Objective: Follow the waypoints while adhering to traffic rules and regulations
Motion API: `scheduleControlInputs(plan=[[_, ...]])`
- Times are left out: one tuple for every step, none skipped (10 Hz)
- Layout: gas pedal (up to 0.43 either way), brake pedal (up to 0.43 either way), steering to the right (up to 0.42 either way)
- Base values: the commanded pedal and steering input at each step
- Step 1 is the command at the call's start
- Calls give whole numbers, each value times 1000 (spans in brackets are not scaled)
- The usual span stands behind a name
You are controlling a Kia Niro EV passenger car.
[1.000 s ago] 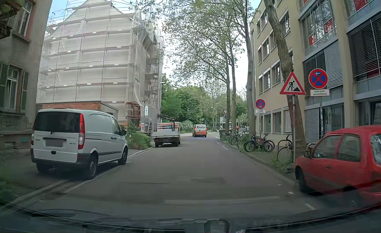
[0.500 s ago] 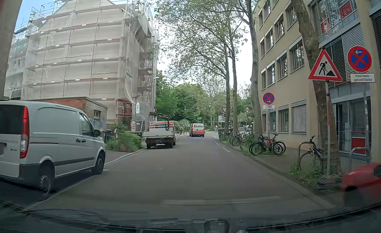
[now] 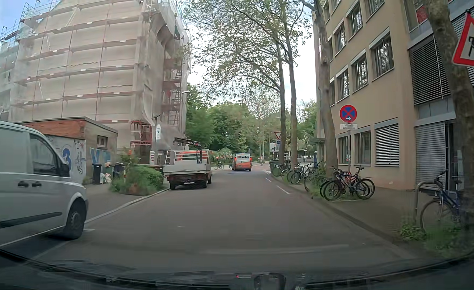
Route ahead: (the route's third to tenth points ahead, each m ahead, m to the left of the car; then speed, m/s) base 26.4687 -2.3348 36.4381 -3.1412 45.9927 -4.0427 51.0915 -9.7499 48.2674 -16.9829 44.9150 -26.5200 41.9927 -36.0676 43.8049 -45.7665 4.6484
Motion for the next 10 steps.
scheduleControlInputs(plan=[[8,0,19],[8,0,19],[8,0,19],[8,0,17],[8,0,16],[8,0,16],[8,0,16],[8,0,16],[8,0,16],[8,0,14]])
